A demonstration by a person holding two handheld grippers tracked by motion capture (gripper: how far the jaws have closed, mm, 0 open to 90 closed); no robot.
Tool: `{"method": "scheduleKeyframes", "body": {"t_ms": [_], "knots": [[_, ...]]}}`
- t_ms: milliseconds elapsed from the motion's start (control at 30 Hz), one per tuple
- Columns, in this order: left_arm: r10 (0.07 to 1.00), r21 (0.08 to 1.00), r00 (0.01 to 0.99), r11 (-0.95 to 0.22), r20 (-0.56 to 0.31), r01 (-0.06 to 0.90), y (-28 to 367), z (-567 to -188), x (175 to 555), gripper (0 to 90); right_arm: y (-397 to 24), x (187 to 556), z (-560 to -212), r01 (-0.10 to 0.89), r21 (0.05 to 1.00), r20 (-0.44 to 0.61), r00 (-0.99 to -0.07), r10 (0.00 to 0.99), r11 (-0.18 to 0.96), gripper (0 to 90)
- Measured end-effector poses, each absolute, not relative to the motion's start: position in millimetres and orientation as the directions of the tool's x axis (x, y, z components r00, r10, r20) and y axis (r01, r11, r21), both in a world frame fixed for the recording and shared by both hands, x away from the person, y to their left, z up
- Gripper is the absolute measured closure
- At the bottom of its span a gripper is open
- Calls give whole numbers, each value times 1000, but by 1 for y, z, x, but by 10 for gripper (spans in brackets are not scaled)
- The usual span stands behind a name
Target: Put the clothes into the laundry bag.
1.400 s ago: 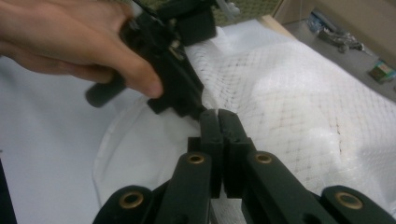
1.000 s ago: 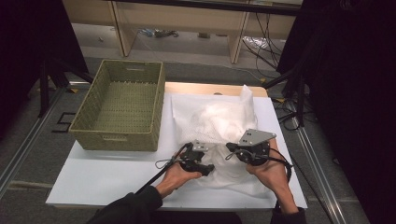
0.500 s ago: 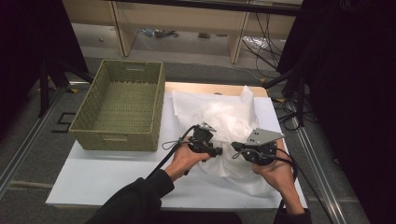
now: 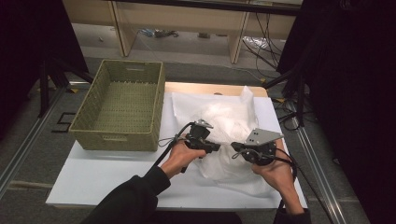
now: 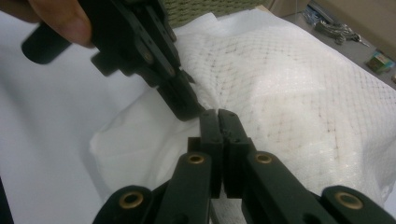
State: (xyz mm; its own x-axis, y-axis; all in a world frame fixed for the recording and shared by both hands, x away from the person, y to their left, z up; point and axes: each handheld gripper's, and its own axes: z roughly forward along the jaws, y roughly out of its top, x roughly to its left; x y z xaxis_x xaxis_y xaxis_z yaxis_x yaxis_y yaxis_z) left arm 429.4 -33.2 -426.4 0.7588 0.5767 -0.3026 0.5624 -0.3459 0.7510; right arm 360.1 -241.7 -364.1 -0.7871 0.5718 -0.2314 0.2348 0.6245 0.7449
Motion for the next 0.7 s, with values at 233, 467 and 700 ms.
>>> {"method": "scheduleKeyframes", "body": {"t_ms": [233, 467, 700], "knots": [[695, 781, 658, -227, -289, 582, -39, -455, 462, 869, -244, 360, -363, 244, 747, -228, -780, 583, 619, 900], [627, 720, 761, -448, -169, 529, -9, -443, 420, 370, -245, 361, -365, 250, 745, -223, -781, 584, 619, 900], [554, 677, 771, -439, -314, 591, -26, -469, 390, 278, -240, 361, -368, 250, 735, -228, -785, 576, 631, 900]]}}
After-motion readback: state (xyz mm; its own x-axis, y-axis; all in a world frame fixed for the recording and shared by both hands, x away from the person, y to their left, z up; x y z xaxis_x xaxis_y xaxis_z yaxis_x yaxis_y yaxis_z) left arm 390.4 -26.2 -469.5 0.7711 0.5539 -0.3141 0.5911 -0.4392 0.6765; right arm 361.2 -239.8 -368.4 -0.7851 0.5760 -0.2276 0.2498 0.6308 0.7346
